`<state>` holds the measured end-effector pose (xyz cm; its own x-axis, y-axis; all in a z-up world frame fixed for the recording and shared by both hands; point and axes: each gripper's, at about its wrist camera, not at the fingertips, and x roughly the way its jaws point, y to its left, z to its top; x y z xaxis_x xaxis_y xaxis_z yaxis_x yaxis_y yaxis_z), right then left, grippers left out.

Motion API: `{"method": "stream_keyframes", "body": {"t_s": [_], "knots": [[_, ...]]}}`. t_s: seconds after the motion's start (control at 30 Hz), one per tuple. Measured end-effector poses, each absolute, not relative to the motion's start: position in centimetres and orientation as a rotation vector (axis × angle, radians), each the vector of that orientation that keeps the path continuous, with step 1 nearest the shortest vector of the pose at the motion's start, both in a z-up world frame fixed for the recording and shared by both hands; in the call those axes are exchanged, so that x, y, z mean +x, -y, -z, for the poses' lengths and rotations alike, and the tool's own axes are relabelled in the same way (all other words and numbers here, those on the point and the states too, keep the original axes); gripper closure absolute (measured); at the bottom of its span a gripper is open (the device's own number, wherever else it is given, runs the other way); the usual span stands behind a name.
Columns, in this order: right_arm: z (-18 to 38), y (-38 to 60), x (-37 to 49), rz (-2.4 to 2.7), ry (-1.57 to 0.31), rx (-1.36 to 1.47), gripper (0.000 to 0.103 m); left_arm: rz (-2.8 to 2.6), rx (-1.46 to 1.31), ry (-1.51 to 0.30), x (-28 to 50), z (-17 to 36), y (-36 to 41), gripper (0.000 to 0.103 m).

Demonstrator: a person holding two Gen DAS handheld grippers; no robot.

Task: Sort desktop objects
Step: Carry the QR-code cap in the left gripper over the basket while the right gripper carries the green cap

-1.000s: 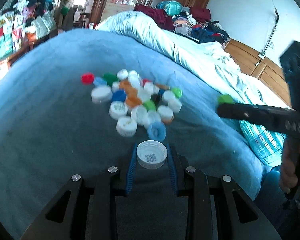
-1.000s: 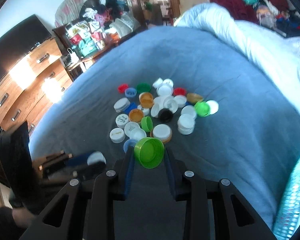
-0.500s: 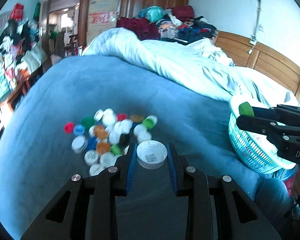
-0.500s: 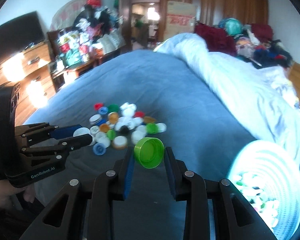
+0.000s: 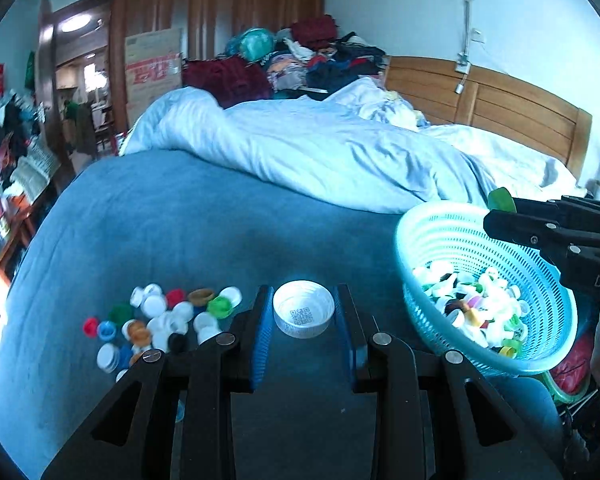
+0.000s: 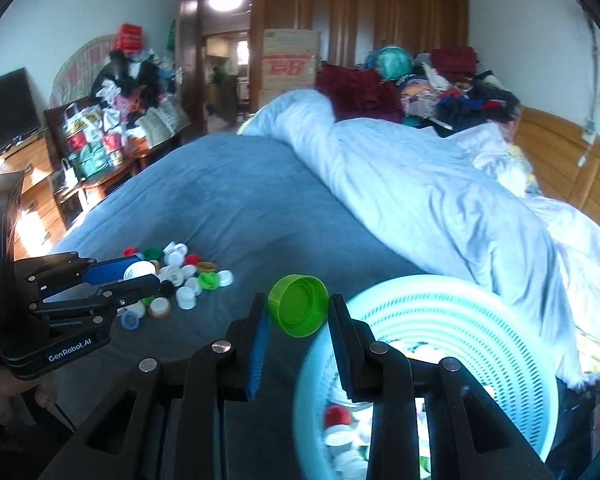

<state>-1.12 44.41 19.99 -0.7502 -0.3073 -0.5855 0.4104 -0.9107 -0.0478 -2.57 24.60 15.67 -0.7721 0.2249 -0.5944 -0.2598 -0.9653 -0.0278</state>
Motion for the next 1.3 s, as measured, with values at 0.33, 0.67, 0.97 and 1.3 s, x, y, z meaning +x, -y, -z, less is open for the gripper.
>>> {"method": "stream_keyframes", "body": {"t_s": [0.33,0.67,0.97,1.3], "knots": [[-20.3,-48.0,-1.1,2.665,-0.208,0.826,0.07,-2.69,-0.894,-0.132,-3.8,-16.9,-28.6,0.077],[-20.8,-51.3,-1.2,2.716,-0.186,0.835,0.07,-2.612,-0.846,-0.208,-5.0,-18.4,-34.3,0.077],[-19.9,-54.7,-1.7,2.75,-0.153,0.91,0.07,-2.487,-0.849,-0.287,-6.2,-18.9,-40.8,0.077],[-18.3,-58.1,-3.0,2.756,-0.09,1.022,0.07,-2.385,-0.94,-0.338,-7.2,-17.5,-44.1,0.077]]}}
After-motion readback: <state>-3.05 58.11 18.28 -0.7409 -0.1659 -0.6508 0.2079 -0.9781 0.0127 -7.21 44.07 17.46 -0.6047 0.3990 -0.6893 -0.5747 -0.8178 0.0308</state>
